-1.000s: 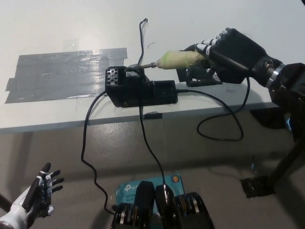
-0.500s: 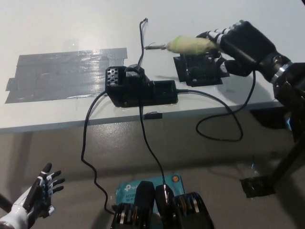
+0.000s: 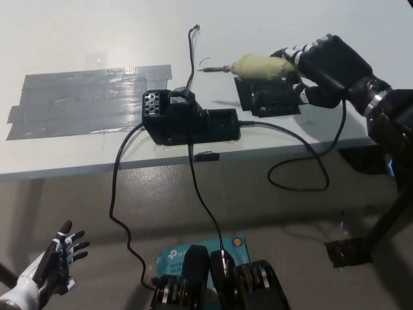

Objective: The robot uses its right hand to grab and lift the soldering gun kept on the middle of the table and puts it in its base

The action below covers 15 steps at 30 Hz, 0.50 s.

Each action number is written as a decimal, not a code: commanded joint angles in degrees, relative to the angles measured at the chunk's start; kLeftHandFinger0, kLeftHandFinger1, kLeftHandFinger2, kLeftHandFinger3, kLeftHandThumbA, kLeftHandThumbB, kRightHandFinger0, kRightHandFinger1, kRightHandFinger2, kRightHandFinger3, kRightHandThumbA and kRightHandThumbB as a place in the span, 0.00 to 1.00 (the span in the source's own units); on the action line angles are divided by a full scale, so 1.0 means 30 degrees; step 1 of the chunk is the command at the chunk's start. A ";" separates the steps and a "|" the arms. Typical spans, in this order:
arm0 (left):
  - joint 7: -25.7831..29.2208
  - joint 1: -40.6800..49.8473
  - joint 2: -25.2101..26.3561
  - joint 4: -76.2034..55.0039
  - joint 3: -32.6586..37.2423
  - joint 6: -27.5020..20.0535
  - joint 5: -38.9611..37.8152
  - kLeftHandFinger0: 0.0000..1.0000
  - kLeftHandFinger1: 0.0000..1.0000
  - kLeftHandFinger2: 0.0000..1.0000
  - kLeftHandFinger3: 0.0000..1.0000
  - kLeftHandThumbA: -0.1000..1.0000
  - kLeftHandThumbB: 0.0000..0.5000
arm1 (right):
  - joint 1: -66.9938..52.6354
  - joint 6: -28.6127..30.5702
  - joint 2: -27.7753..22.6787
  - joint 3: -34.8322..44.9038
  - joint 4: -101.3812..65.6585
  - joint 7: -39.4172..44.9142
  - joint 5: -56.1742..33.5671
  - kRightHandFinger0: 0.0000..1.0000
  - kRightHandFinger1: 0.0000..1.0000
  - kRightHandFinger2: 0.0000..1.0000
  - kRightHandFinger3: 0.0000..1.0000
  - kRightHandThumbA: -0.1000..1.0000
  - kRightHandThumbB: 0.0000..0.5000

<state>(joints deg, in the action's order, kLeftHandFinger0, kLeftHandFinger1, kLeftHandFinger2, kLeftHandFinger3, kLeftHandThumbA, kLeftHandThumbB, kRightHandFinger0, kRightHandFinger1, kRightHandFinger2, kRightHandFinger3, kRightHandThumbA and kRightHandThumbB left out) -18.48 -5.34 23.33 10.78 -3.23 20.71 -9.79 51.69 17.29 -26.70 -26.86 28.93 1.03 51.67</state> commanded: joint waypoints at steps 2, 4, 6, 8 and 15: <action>-0.0453 -0.0276 0.0322 -0.0257 -0.0105 -0.0172 -0.0248 1.00 1.00 1.00 1.00 1.00 0.49 | 0.1162 0.1501 -0.0290 -0.0082 -0.0048 -0.0802 0.0020 0.00 0.00 0.04 0.05 0.00 0.07; -0.0403 -0.0244 0.0354 -0.0321 -0.0022 -0.0296 -0.0093 1.00 1.00 1.00 1.00 1.00 0.47 | 0.1162 0.1795 -0.0379 -0.0172 -0.0158 -0.0925 0.0180 0.00 0.01 0.12 0.01 0.00 0.07; -0.0410 -0.0214 0.0349 -0.0402 -0.0041 -0.0176 -0.0142 1.00 1.00 1.00 1.00 1.00 0.45 | 0.1240 0.2086 -0.0452 -0.0301 -0.0053 -0.1106 0.0411 0.00 0.06 0.25 0.01 0.00 0.06; -0.0410 -0.0146 0.0388 -0.0525 -0.0100 -0.0068 -0.0197 1.00 1.00 1.00 1.00 1.00 0.44 | 0.1323 0.2570 -0.0495 -0.0355 0.0103 -0.1449 0.0476 0.00 0.11 0.39 0.02 0.00 0.13; -0.0483 -0.0213 0.0522 -0.0587 -0.0056 -0.0068 -0.0138 1.00 1.00 1.00 1.00 1.00 0.46 | 0.1346 0.3214 -0.1050 -0.0784 0.0033 -0.2336 0.0733 0.00 0.06 0.41 0.06 0.00 0.22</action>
<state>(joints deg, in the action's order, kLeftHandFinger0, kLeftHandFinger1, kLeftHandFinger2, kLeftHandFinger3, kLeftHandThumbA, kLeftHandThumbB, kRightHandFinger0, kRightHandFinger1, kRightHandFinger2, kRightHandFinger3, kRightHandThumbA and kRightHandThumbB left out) -18.49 -5.35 23.33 10.55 -3.27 20.80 -9.86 51.80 23.91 -27.57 -29.26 30.14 -1.51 52.97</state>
